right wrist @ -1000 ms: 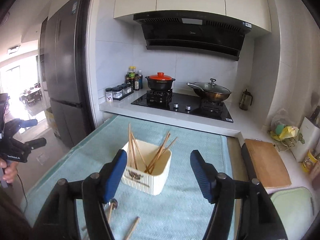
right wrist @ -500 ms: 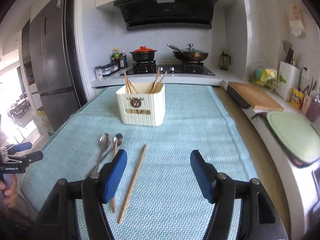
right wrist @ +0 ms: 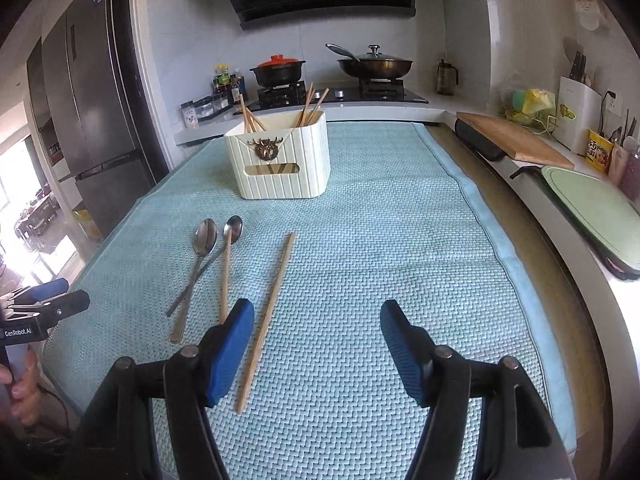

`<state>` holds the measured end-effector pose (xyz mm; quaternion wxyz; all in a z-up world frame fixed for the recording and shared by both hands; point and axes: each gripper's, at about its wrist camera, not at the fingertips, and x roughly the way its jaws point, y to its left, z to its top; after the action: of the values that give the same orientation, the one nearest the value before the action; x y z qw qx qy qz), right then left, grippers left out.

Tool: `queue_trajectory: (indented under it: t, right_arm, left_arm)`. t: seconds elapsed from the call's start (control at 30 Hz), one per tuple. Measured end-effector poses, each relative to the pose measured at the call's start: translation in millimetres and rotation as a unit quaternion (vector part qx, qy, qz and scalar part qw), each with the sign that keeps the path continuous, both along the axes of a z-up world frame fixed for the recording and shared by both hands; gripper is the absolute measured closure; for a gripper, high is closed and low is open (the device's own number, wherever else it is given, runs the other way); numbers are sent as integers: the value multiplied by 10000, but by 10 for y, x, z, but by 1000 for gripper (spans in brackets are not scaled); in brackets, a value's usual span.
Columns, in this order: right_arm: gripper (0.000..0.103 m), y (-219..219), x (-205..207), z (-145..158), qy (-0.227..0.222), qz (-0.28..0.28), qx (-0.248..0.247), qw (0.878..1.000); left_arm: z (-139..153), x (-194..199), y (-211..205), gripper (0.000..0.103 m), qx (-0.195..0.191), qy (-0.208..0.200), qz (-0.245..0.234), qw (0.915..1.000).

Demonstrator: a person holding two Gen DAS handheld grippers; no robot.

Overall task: Organize utensils
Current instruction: 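Move both open grippers back over the remaining spoons and chopsticks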

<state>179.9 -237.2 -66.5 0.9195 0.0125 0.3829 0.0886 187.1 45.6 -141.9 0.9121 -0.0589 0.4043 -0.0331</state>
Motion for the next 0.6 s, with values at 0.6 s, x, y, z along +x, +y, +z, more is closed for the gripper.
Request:
queue_trajectory:
  t: [0.6]
  right_arm:
    - [61, 92, 159, -226, 449, 56, 79, 9989]
  left_arm:
    - [-168, 258, 3, 1, 61, 329, 20, 9994]
